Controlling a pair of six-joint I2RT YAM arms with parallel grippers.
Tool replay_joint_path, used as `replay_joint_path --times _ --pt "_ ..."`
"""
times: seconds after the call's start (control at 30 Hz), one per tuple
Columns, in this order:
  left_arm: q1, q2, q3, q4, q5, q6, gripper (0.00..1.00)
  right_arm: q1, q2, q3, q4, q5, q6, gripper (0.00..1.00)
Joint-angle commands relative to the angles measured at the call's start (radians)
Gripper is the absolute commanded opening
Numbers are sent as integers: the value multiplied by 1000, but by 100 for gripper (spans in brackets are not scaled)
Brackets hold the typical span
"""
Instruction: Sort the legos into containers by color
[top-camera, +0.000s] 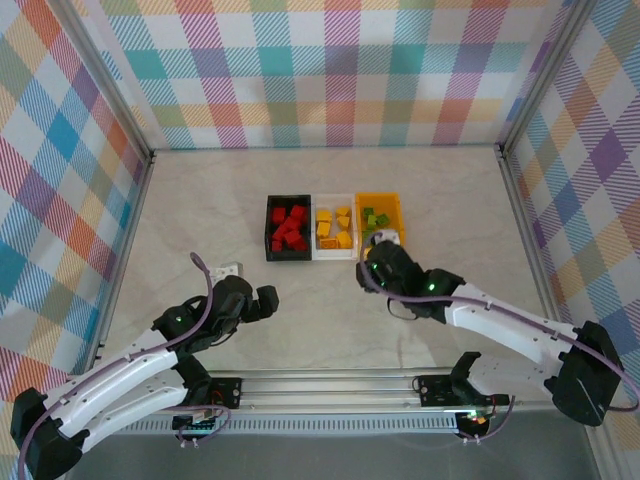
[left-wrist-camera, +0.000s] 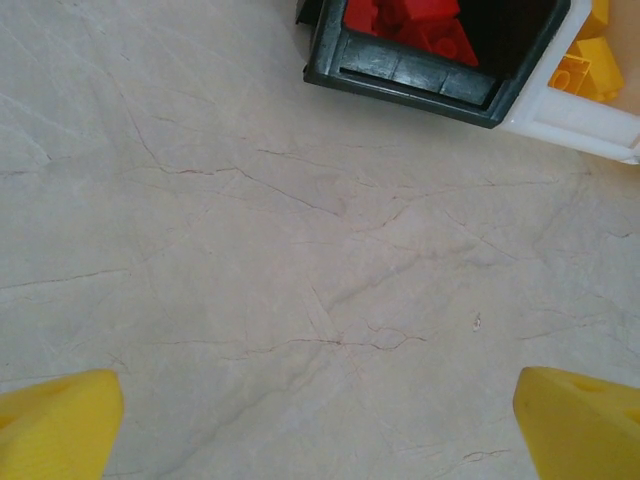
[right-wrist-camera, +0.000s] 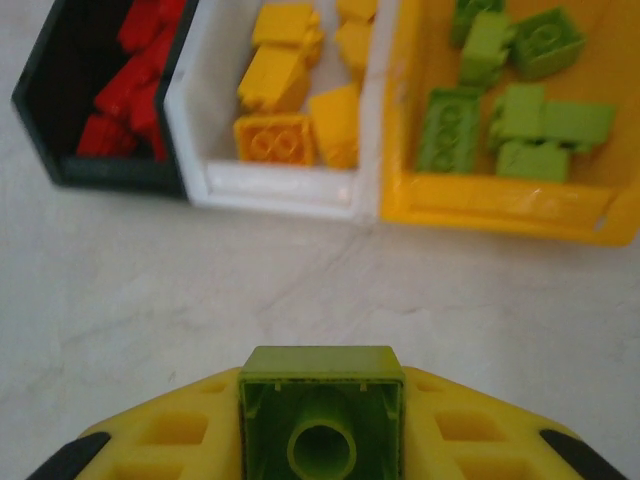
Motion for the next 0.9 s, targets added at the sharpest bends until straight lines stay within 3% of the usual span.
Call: replay_joint_path --times 0.0,0.2,0.27,0.43,0.53,0.7,0.87 --pt "-6 -18 -12 14 -18 -3 100 -108 42 91 4 -102 -56 23" --pt "-5 -16 5 0 -22 -2 100 -262 273 239 28 -174 -61 27" --pt "-5 -17 14 -11 -31 -2 100 -295 354 303 29 -193 -61 32" --pt "-6 -25 55 -48 -65 11 100 -319 451 414 57 -215 -93 70" --pt "-6 -30 91 -65 -90 35 100 -319 405 405 80 -222 -100 79" --pt "-6 -33 136 -22 -127 91 100 -319 202 218 171 -174 -93 93" --pt "-6 -7 140 94 -320 142 100 -318 -3 26 175 -83 -51 100"
